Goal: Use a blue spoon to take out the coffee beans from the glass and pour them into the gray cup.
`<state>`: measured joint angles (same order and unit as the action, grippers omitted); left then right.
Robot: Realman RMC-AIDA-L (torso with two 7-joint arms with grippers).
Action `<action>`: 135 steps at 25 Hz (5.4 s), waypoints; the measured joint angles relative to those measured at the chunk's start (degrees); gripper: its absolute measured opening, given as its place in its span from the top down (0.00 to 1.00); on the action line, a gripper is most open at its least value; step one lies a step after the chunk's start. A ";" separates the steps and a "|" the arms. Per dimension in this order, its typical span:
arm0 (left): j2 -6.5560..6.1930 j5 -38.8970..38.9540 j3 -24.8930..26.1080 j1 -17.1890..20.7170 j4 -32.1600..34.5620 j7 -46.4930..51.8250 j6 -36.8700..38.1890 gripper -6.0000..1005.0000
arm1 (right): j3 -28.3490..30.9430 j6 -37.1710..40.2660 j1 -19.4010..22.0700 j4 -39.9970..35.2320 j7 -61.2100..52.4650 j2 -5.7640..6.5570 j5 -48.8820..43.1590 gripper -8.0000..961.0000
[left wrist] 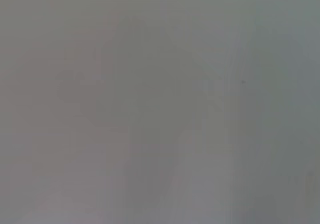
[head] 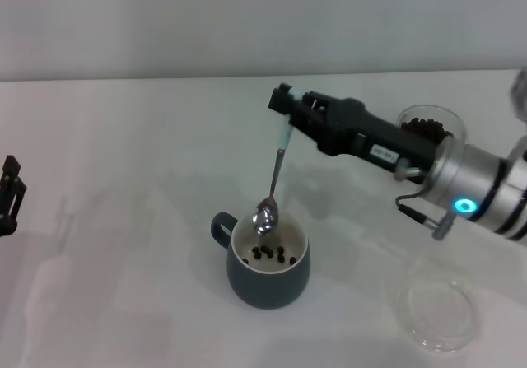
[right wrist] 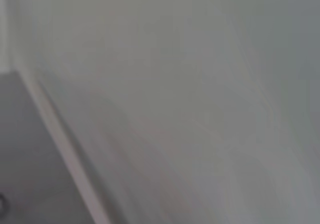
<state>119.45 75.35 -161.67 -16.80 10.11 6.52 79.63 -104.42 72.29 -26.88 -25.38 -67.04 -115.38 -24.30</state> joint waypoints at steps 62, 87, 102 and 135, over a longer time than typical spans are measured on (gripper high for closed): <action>-0.01 0.06 0.04 -0.86 0.79 0.07 0.18 0.36 | 8.76 4.16 2.64 20.69 -23.86 10.25 -16.92 0.82; 0.06 -0.14 0.04 -0.64 0.79 0.06 0.25 0.36 | 6.97 2.00 3.27 20.72 -26.08 9.64 -17.72 0.82; 0.00 0.06 0.05 -0.54 0.79 0.07 0.45 0.36 | 11.79 2.64 4.08 16.66 -22.05 9.52 -17.10 0.53; 0.12 4.56 0.13 -0.42 0.54 3.76 1.17 0.36 | 53.79 -9.25 3.38 19.16 49.58 0.02 -1.89 0.09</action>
<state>119.57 79.91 -161.54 -17.22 10.65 10.28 80.80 -50.63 63.04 -23.50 -6.23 -17.46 -115.36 -26.19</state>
